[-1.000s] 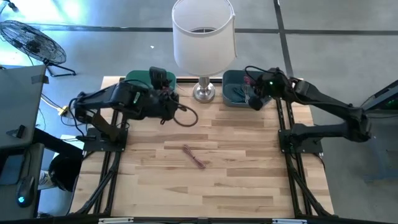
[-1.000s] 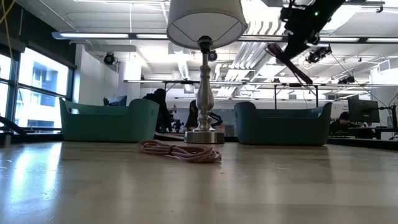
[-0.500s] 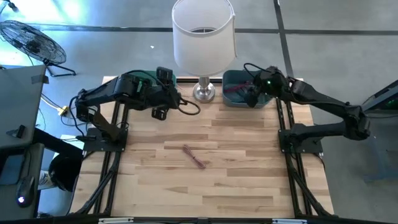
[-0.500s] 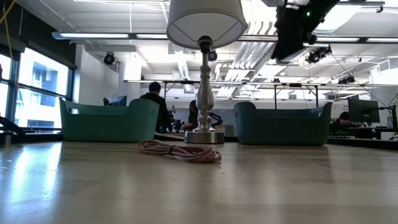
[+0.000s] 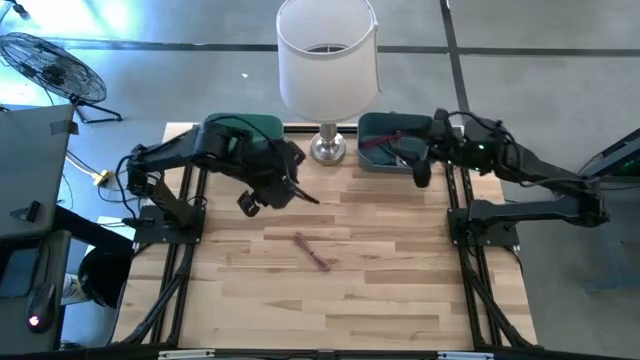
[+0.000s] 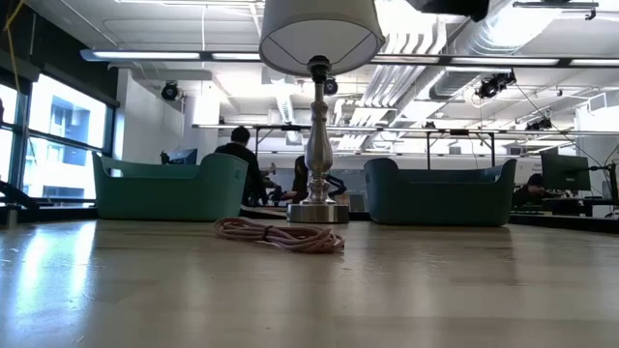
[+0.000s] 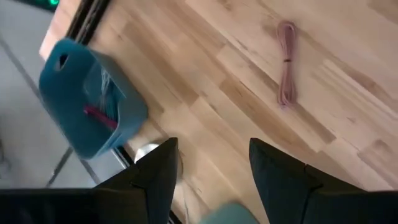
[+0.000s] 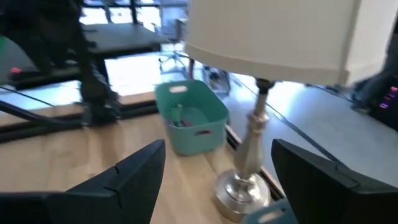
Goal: Pick & Place USB Port
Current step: Put the light pink charger cable into the green bin
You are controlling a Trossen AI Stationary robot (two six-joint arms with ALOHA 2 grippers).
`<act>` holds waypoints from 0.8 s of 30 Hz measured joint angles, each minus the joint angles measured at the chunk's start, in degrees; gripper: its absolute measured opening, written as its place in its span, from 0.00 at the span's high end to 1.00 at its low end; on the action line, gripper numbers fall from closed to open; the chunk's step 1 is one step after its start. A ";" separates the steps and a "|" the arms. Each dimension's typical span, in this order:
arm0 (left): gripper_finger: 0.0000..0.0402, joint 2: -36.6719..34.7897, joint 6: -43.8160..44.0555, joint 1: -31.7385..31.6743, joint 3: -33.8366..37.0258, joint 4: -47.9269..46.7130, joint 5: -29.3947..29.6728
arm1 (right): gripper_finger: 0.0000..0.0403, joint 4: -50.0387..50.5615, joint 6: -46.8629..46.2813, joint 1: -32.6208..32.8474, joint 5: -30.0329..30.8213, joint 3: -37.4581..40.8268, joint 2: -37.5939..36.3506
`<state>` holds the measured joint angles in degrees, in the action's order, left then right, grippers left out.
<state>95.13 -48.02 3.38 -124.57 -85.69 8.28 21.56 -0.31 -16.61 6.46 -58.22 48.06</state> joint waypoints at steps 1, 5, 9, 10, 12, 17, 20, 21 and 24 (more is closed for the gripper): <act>0.52 0.74 -1.17 0.03 -0.03 -0.02 -0.18 | 0.29 0.00 -0.92 1.00 0.00 0.00 -0.56; 0.52 3.75 -1.61 -0.27 -0.02 -0.73 -0.06 | 0.29 0.01 -4.77 5.19 -0.24 -0.01 -1.86; 0.52 7.13 0.32 -0.50 0.34 -1.83 -4.00 | 0.29 -0.59 -7.51 11.04 -1.07 -0.02 -2.25; 0.52 7.91 0.85 -0.43 0.62 -1.23 -4.64 | 0.29 -0.74 -8.49 12.71 -1.09 -0.02 -2.32; 0.52 9.19 2.21 -0.37 2.18 -1.15 -4.83 | 0.29 -1.81 -9.77 16.33 -1.07 -0.02 -2.06; 0.52 10.23 5.37 -0.37 9.28 1.19 -7.33 | 0.29 -8.01 -10.23 26.06 -3.04 -0.02 -1.31; 0.52 10.26 6.33 -0.39 14.84 4.66 -12.18 | 0.29 -12.21 -9.86 31.54 -3.81 -0.02 -0.74; 0.52 10.36 6.62 -0.38 16.30 5.07 -13.37 | 0.29 -13.15 -9.54 33.22 -3.83 -0.02 -0.71; 0.52 10.14 8.58 -0.35 20.06 9.39 -15.16 | 0.29 -14.95 -8.52 37.69 -3.15 -0.02 -0.73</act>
<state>105.27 -39.44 3.03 -104.51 -76.31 -6.88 6.61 -8.83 21.08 3.31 -58.24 47.33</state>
